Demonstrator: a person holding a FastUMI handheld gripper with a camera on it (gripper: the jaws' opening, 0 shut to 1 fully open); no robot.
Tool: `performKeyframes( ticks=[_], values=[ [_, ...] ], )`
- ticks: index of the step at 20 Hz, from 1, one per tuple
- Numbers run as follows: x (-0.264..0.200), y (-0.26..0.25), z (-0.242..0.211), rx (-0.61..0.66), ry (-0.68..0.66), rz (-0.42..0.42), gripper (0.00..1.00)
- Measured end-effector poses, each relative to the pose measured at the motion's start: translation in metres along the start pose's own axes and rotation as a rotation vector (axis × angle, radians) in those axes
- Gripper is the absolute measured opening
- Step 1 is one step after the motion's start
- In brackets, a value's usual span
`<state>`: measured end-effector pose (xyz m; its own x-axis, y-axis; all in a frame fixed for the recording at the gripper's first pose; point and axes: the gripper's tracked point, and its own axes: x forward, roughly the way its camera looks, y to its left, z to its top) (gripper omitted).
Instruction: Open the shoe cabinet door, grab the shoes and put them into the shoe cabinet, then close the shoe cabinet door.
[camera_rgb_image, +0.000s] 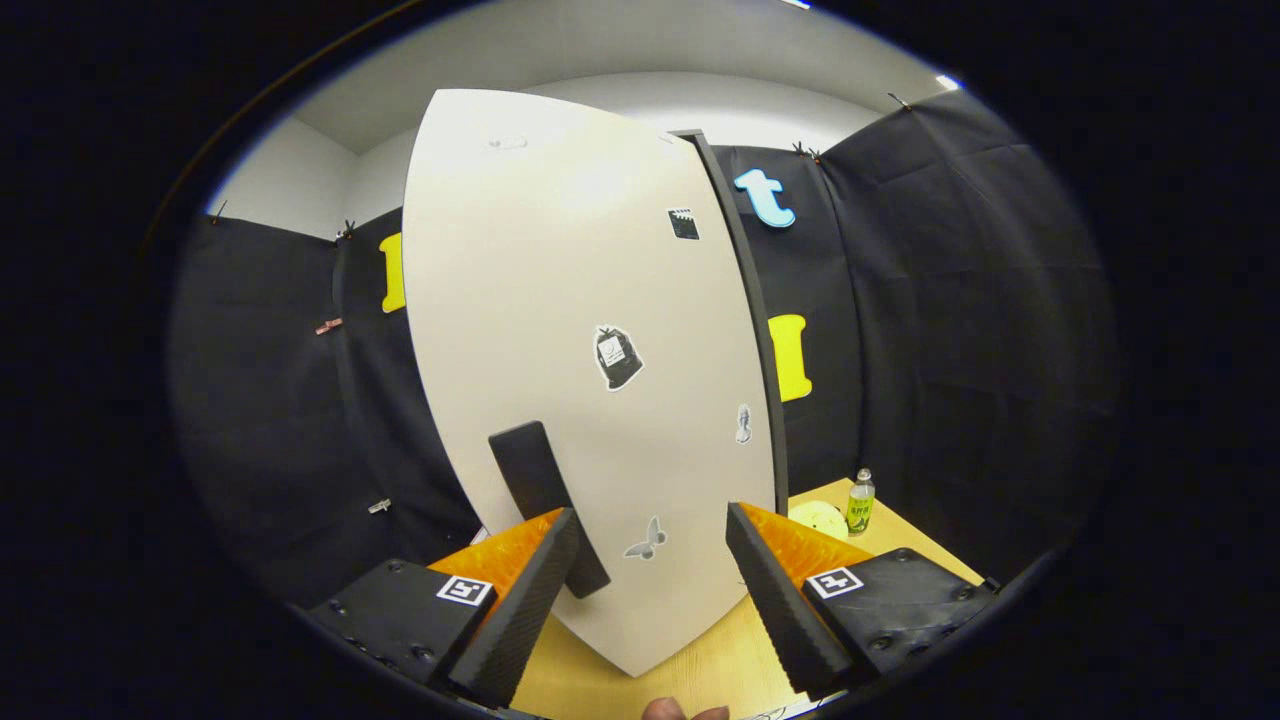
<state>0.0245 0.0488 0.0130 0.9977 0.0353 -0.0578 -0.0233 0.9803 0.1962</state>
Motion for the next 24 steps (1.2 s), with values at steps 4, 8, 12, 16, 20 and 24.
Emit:
performKeyframes(
  ticks=[4,8,12,16,20,24],
  values=[
    [0.003,-0.015,0.012,-0.052,-0.031,-0.034,0.98],
    [0.002,-0.041,0.025,-0.096,-0.064,-0.092,0.98],
    [0.001,-0.052,0.029,-0.082,-0.072,-0.109,0.98],
    [-0.005,-0.053,0.025,-0.106,-0.058,-0.110,0.98],
    [-0.011,-0.049,0.027,-0.132,-0.067,-0.098,0.98],
    [-0.013,-0.049,0.031,-0.134,-0.079,-0.094,0.98]
  ],
)
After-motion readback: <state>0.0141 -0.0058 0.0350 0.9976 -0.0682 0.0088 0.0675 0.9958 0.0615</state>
